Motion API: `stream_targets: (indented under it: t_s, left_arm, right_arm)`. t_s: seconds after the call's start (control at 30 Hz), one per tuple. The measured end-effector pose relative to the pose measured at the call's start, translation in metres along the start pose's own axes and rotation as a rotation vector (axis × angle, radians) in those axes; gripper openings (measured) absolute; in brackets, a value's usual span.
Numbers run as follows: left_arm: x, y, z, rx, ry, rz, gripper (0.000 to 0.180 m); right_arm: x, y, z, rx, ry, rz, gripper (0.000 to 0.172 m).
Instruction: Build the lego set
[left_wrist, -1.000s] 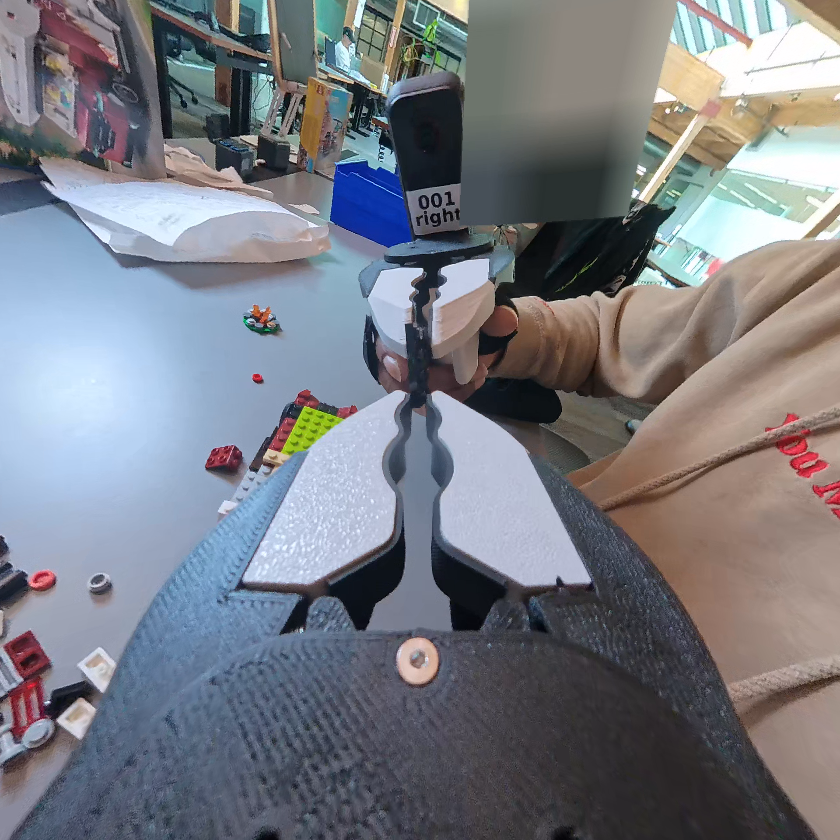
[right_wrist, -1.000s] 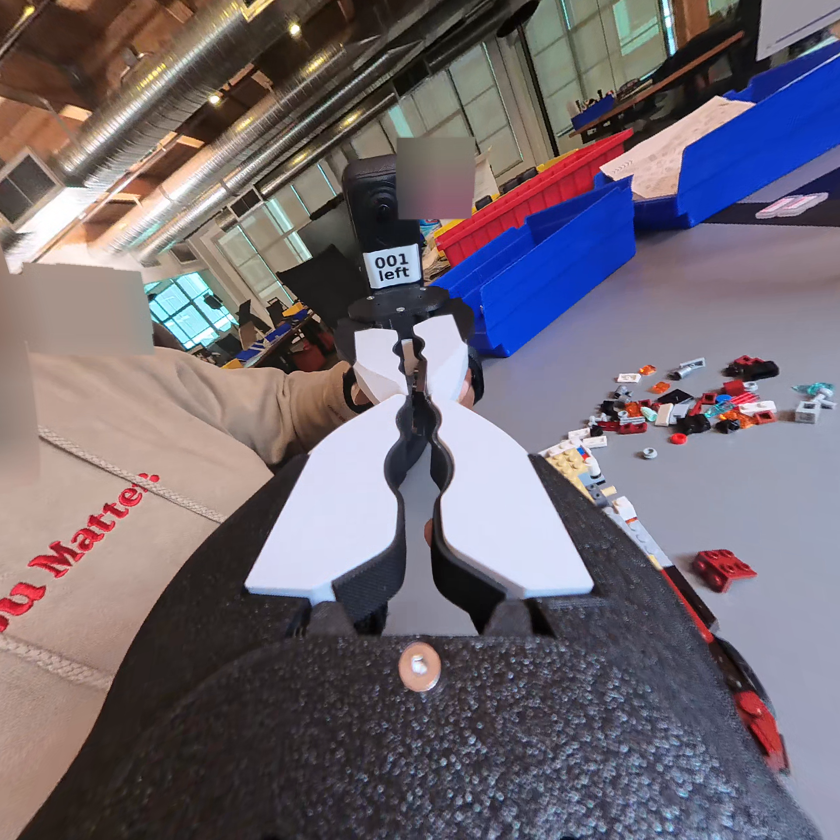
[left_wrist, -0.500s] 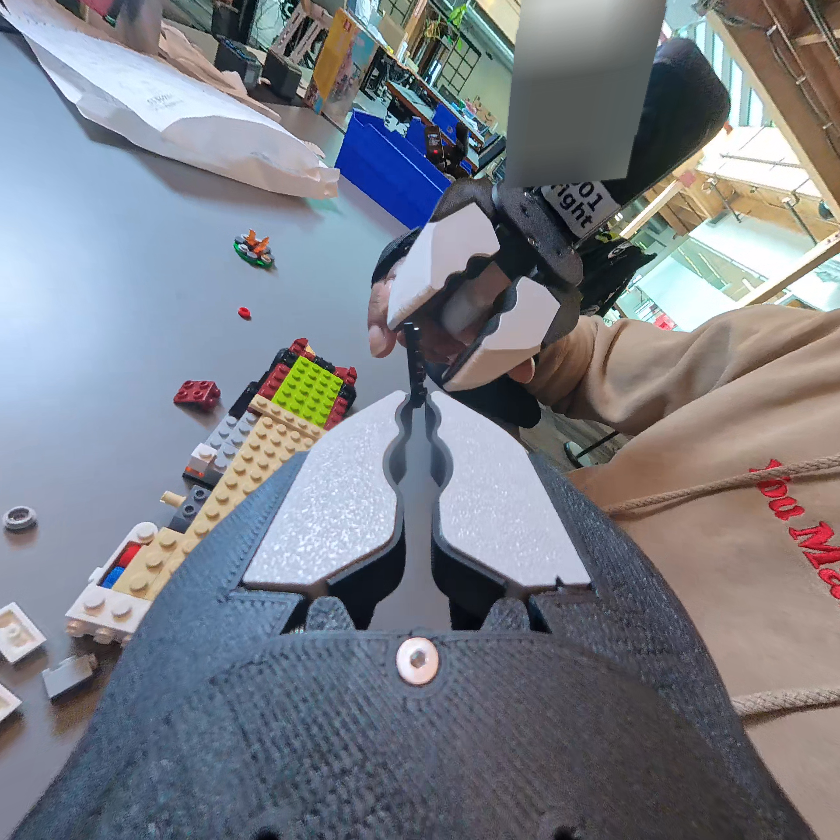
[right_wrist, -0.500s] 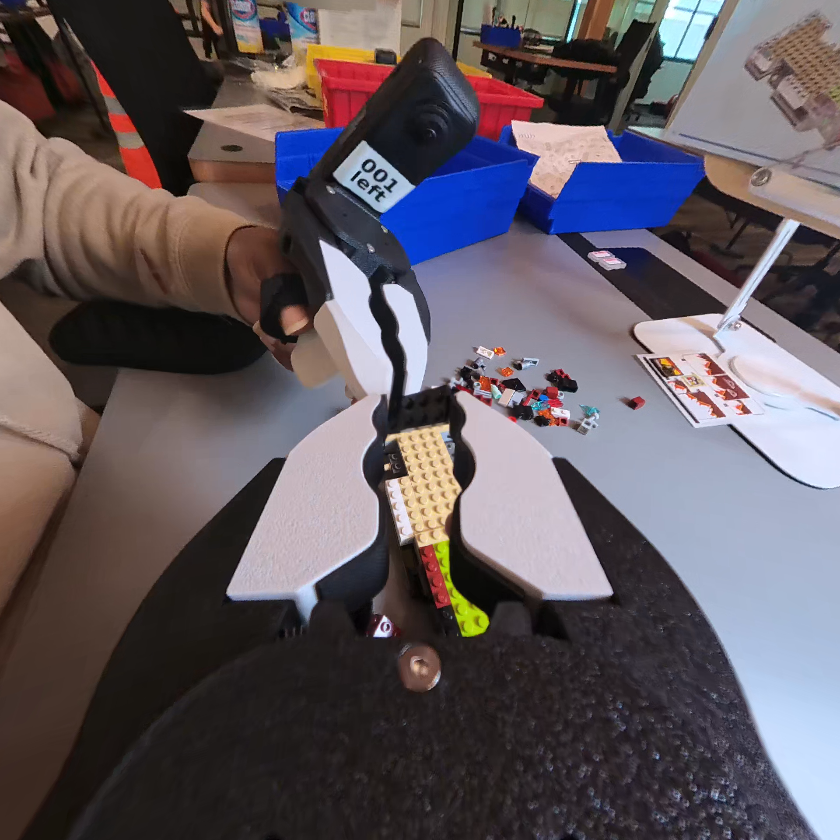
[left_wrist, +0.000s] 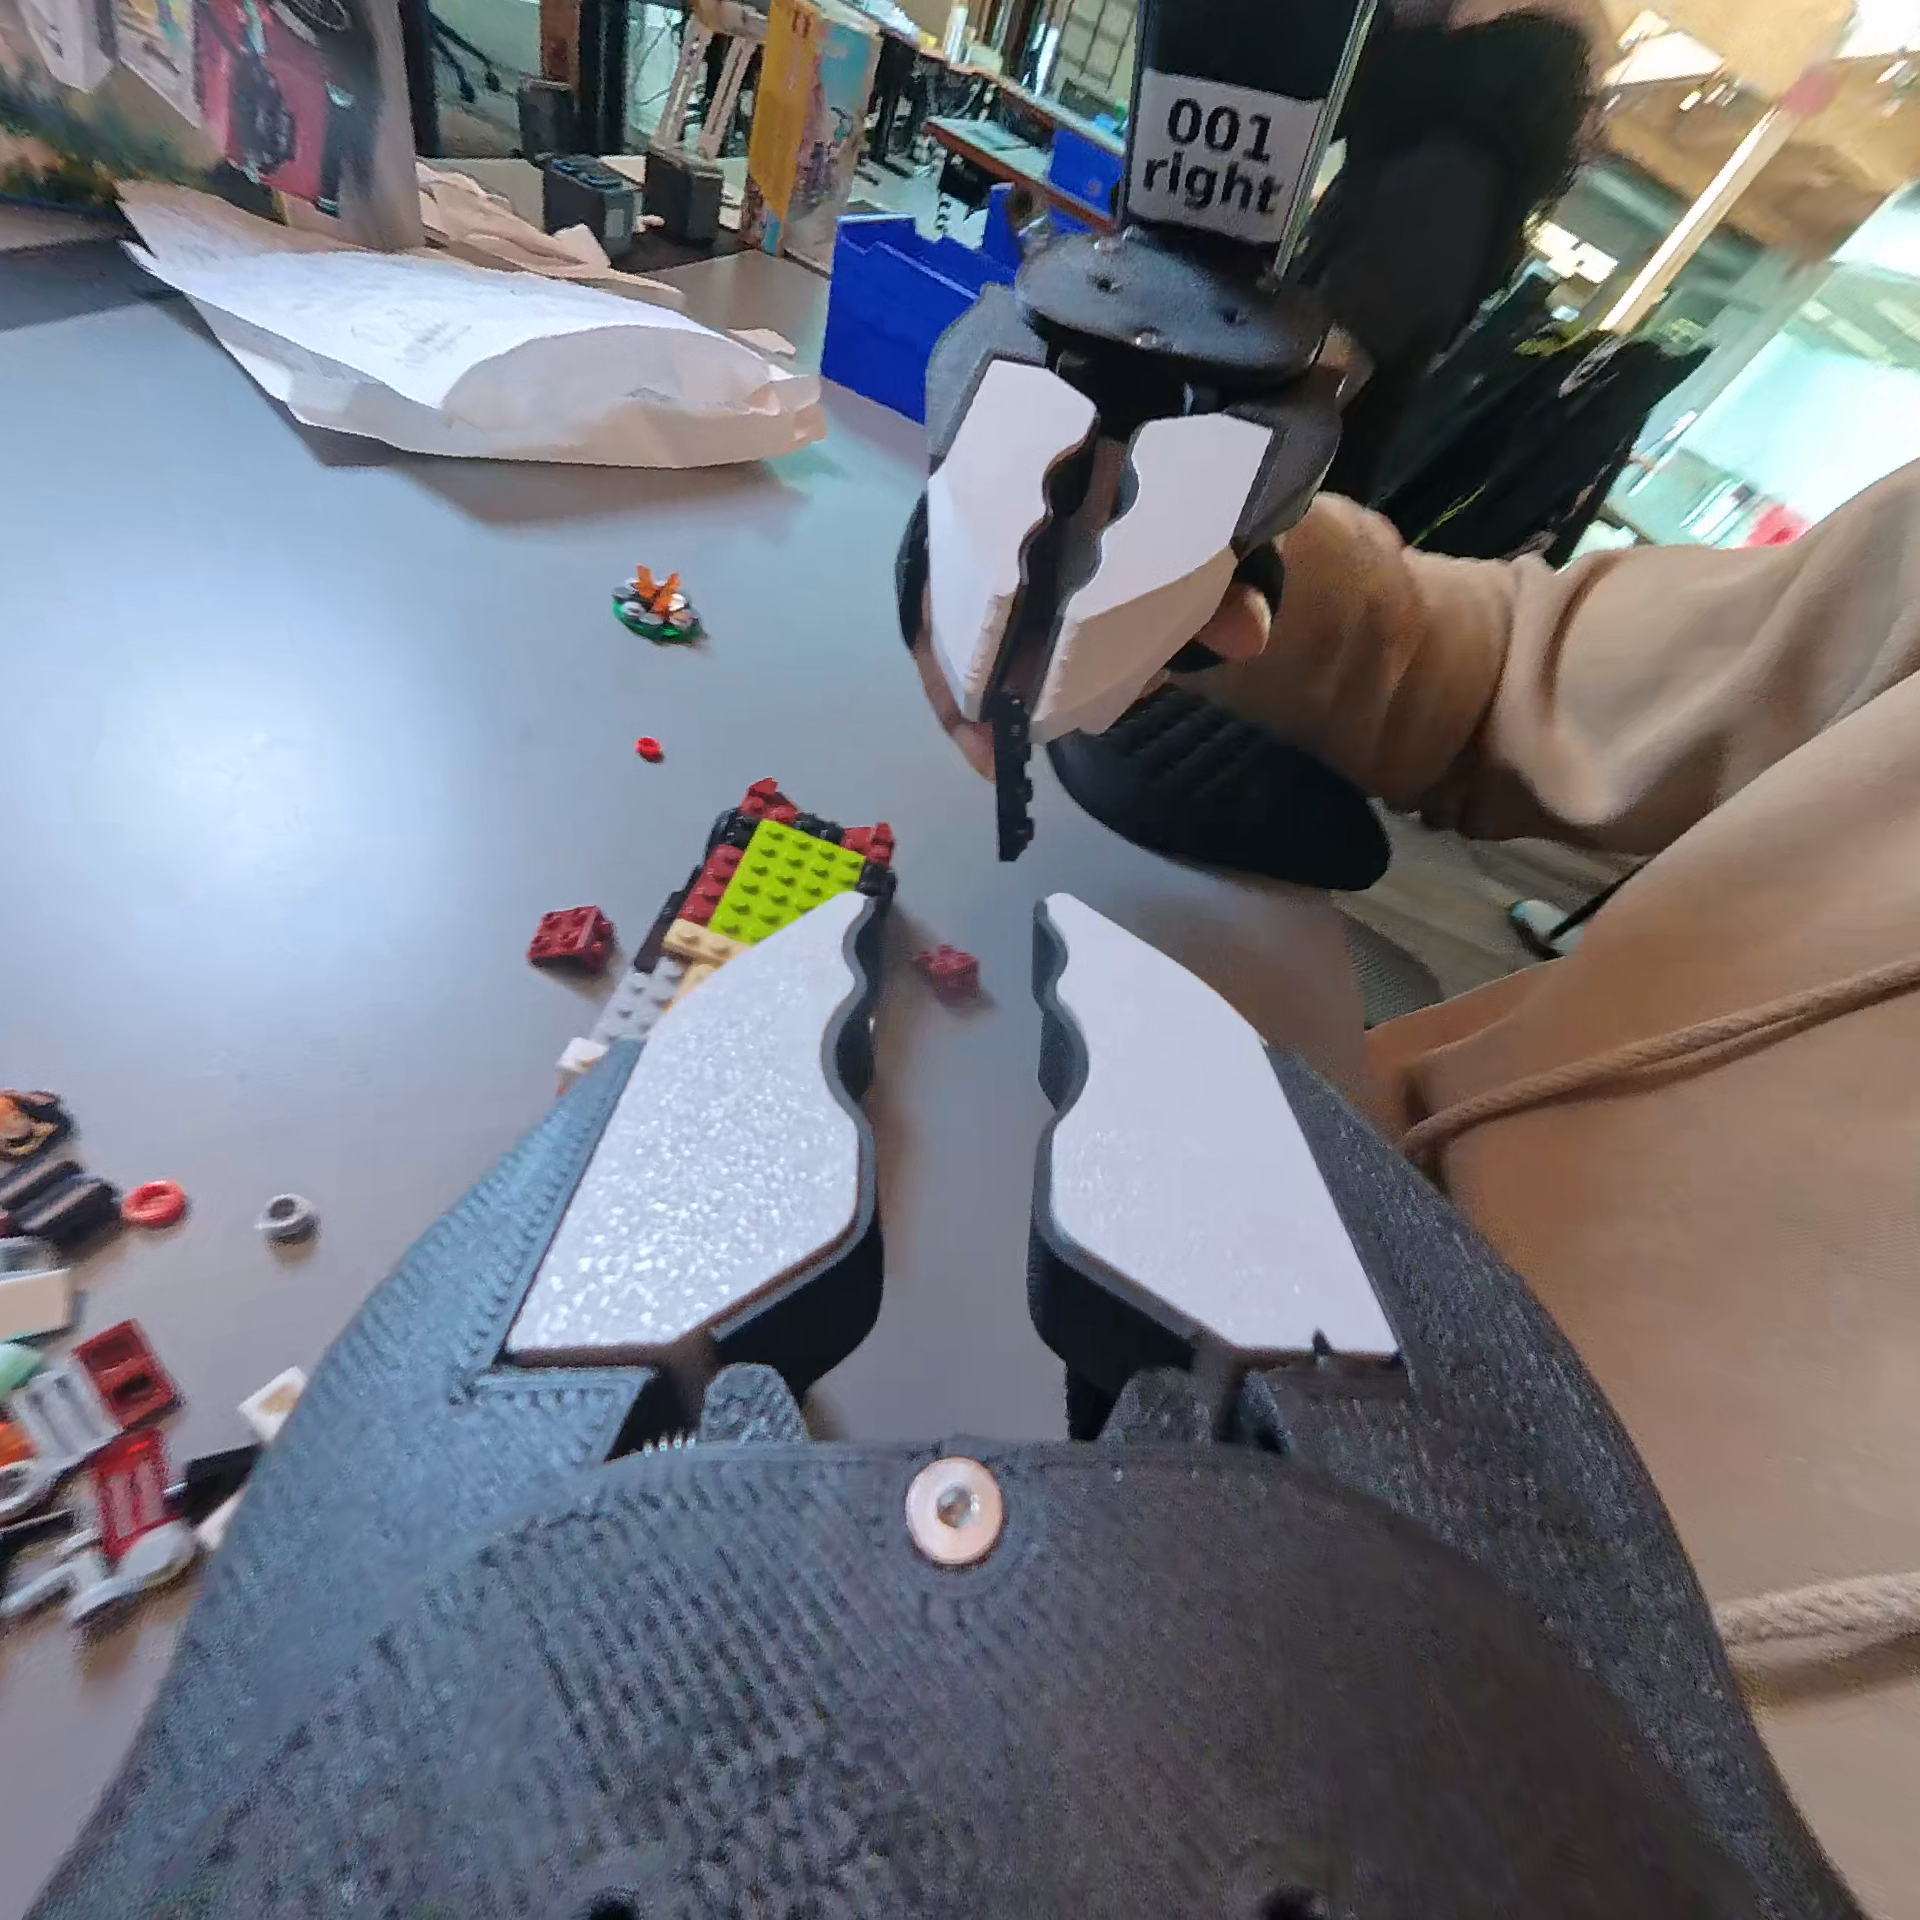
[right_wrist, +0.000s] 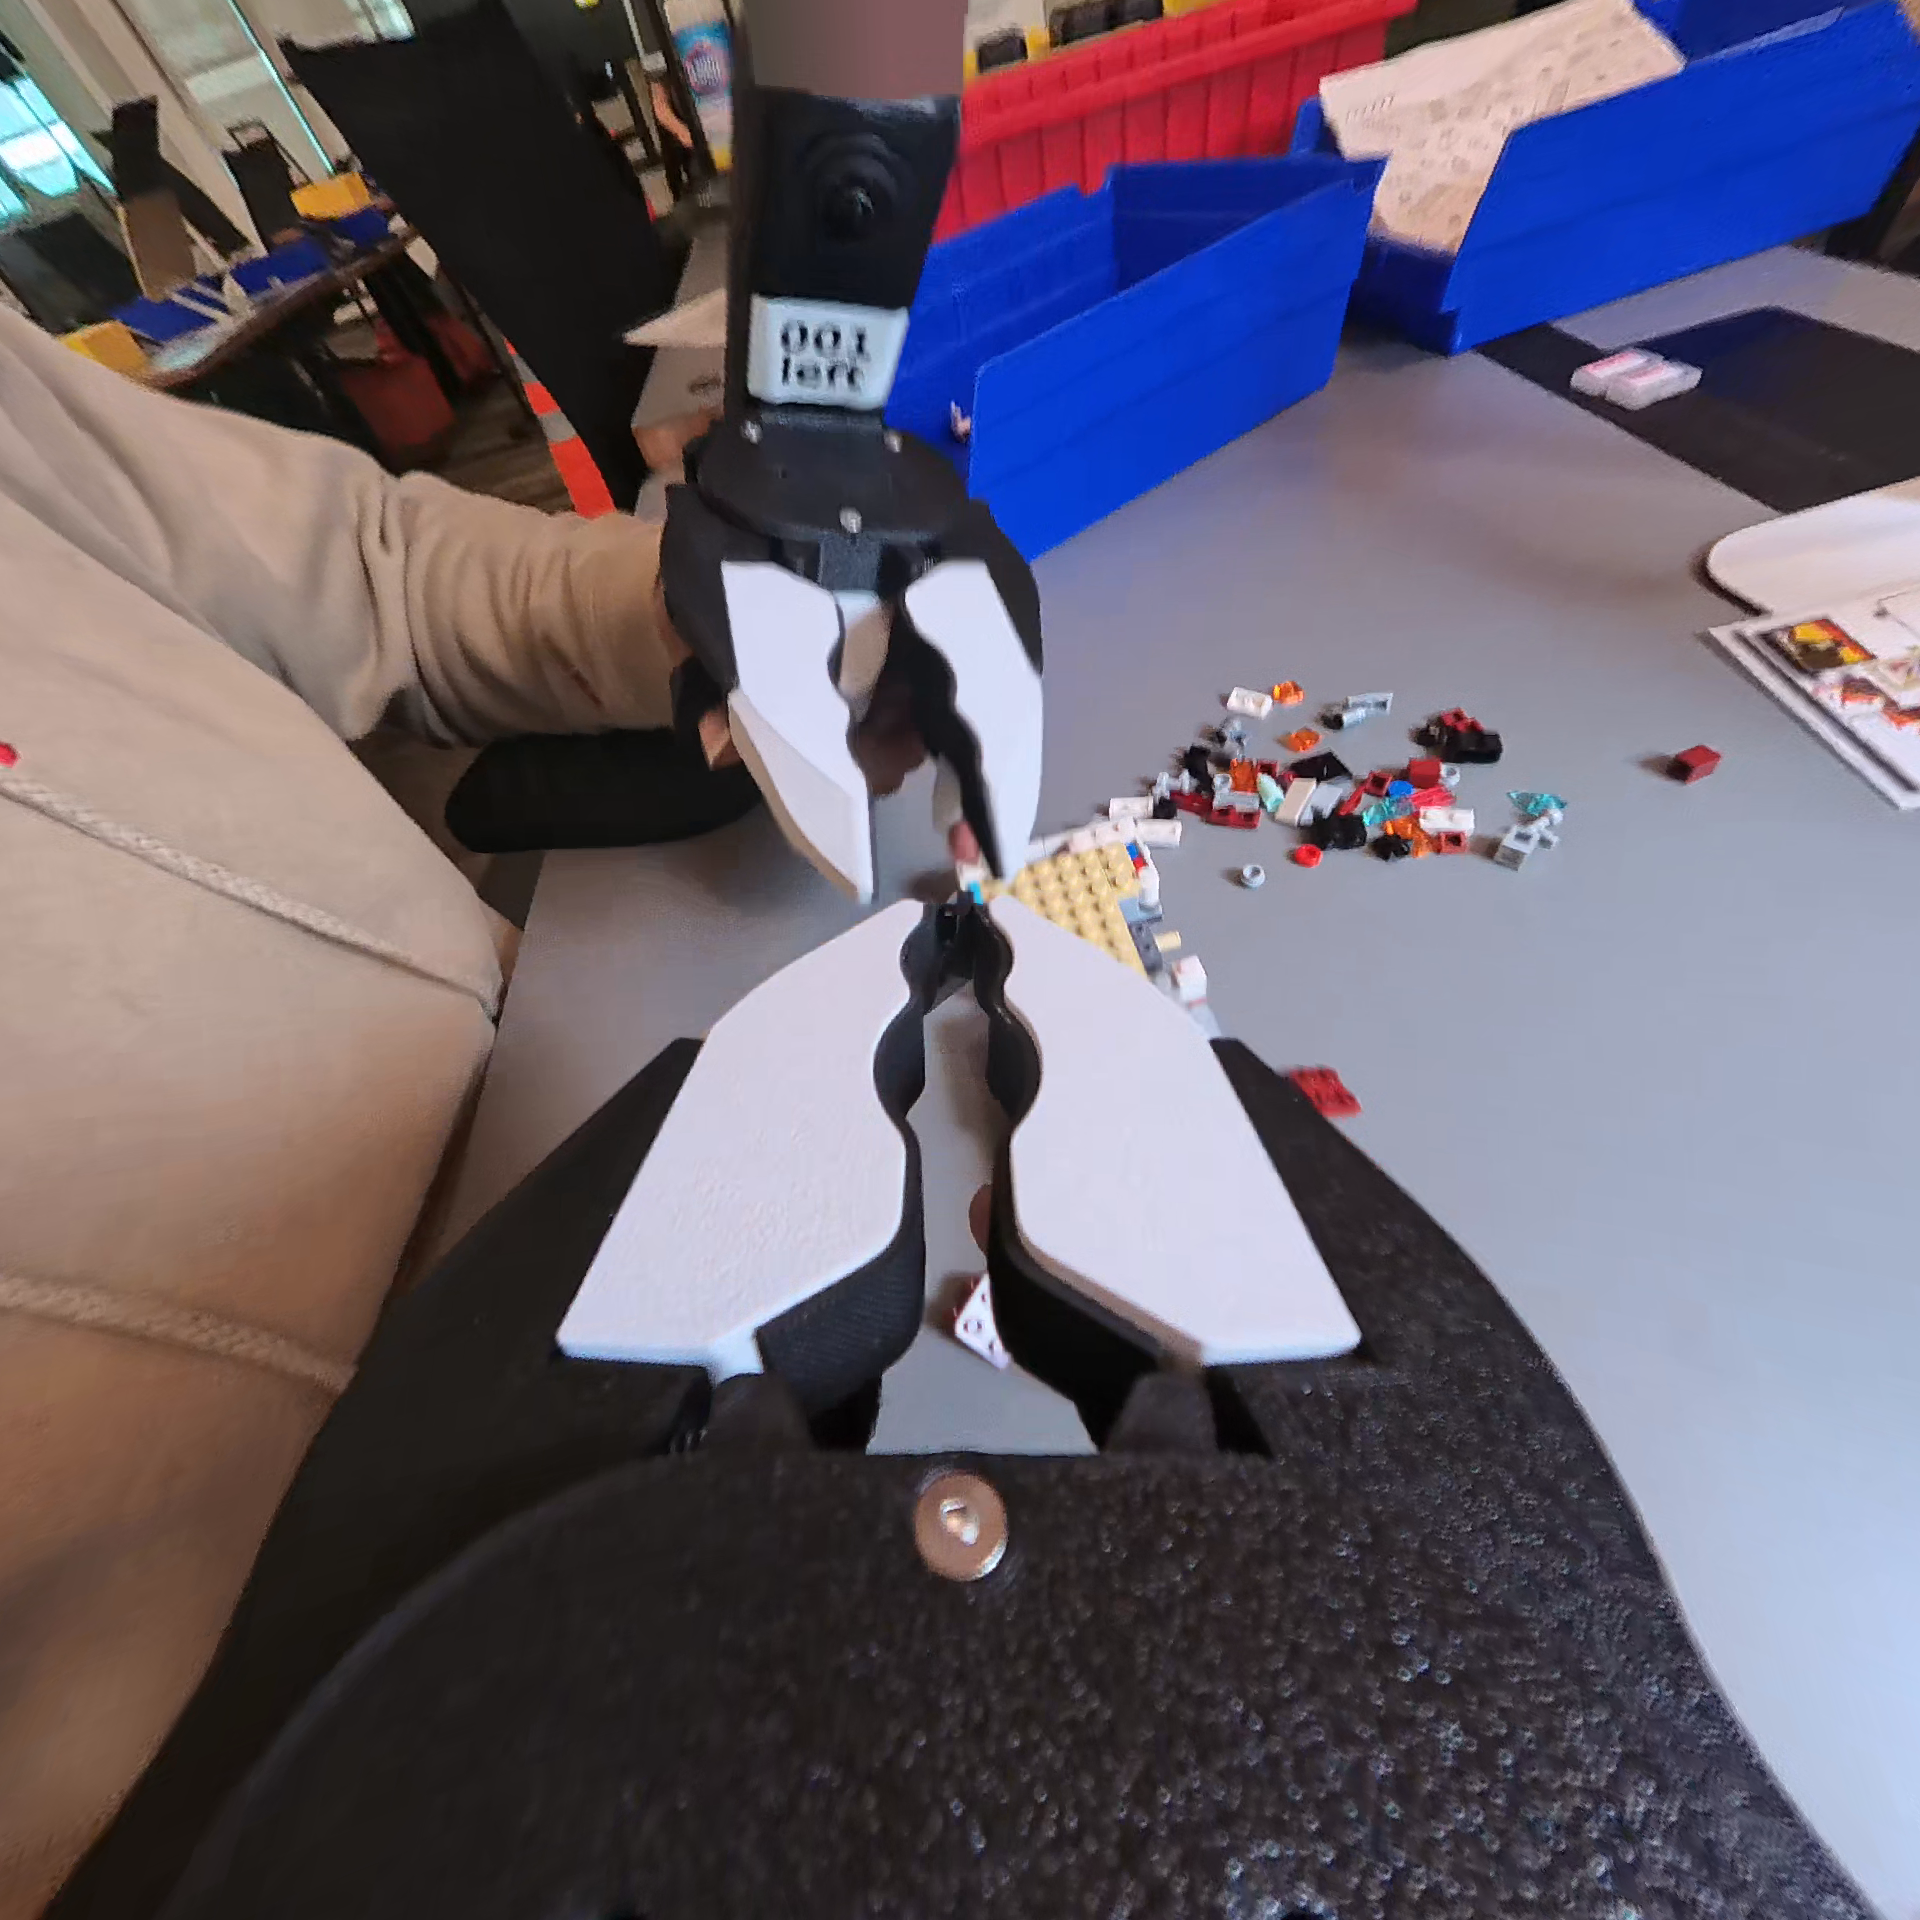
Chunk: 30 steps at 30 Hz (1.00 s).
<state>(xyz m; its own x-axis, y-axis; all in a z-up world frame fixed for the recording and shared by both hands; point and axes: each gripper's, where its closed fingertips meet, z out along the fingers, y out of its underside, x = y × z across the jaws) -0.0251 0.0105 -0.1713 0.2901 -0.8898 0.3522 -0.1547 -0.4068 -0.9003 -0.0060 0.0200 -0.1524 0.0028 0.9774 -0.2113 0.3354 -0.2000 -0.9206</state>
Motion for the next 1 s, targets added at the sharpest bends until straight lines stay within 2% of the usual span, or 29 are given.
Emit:
stream_targets:
  t_s: [0.17,0.37,0.57,0.7,0.87,1.0]
  left_arm:
    - [-0.034,0.007,-0.017,-0.097,-0.186,0.156,0.043]
    - [-0.058,0.021,-0.024,-0.188,-0.286,0.221,0.049]
    - [-0.06,0.031,-0.018,-0.233,-0.304,0.27,0.049]
    - [-0.06,0.036,-0.017,-0.248,-0.31,0.294,0.049]
    - [-0.061,0.041,-0.017,-0.285,-0.317,0.332,0.053]
    - [-0.059,0.044,-0.017,-0.322,-0.313,0.369,0.059]
  right_arm:
    - [-0.008,0.057,-0.017,-0.317,-0.07,0.029,0.007]
    - [-0.028,0.11,-0.008,-0.538,-0.132,0.01,0.007]
    - [-0.022,0.124,-0.005,-0.655,-0.067,-0.09,0.01]
    - [-0.023,0.119,-0.009,-0.645,-0.045,-0.124,0.022]
    - [-0.021,0.113,-0.027,-0.606,-0.002,-0.204,0.024]
    - [-0.023,0.121,-0.039,-0.647,-0.007,-0.233,0.026]
